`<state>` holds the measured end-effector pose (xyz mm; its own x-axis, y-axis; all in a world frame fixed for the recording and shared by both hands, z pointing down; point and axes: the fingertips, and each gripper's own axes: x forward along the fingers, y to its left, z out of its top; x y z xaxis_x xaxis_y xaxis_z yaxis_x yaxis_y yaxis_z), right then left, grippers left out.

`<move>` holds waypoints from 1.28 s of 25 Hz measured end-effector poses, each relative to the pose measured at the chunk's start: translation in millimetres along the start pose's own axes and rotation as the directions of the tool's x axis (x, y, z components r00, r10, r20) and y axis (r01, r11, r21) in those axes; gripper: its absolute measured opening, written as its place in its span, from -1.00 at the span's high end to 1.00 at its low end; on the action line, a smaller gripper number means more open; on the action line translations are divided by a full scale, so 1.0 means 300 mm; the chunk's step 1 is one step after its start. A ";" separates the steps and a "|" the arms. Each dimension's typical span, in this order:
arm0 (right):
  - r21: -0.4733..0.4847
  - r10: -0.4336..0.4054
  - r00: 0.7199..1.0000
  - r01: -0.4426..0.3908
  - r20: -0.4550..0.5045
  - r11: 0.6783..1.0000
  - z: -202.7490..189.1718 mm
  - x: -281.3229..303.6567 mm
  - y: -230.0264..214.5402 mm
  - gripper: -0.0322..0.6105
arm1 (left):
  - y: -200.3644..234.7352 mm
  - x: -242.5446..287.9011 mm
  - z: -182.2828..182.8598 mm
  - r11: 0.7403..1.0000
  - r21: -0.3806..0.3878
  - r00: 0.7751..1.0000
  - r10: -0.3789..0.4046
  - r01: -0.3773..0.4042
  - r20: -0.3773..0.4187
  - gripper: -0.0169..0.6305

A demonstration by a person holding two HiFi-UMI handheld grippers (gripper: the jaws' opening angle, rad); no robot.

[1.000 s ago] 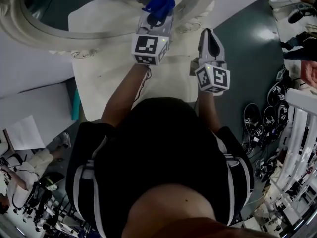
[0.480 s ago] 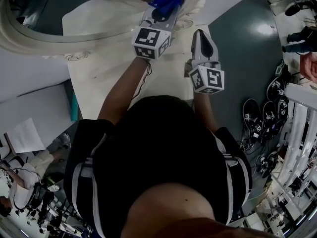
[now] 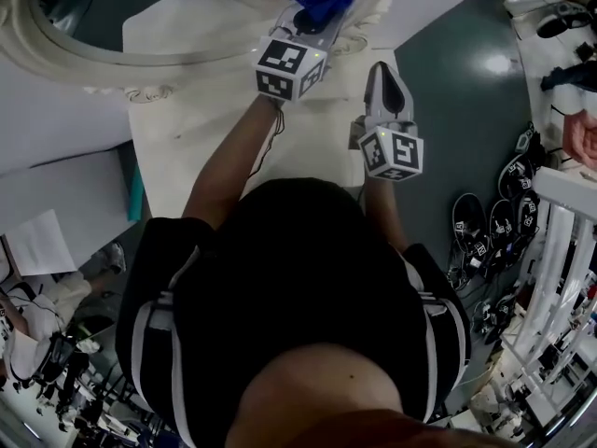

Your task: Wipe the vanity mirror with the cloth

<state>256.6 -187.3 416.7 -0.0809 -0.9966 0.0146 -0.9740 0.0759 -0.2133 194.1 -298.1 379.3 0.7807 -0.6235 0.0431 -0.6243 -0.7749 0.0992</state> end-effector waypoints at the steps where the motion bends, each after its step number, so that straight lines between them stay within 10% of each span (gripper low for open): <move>1: -0.002 0.006 1.000 -0.006 0.001 1.000 0.000 -0.005 0.008 0.90 | -0.006 -0.010 -0.001 1.000 0.003 1.000 0.004 -0.004 0.005 0.76; 15: -0.039 0.200 0.979 -0.201 -0.038 0.979 -0.054 0.028 0.285 0.90 | 0.153 -0.433 0.034 0.971 -0.047 0.964 0.239 -0.235 0.118 0.76; 32: -0.034 0.457 0.883 -0.462 -0.109 0.886 -0.157 0.006 0.776 0.90 | 0.554 -1.037 -0.078 0.769 -0.068 0.764 0.640 -0.636 0.087 0.76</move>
<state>19.8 -169.9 413.1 -0.5392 -0.8419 0.0214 -0.8327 0.5292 -0.1628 -151.7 -230.5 405.7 0.1944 -0.9809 0.0099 -0.9744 -0.1920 0.1168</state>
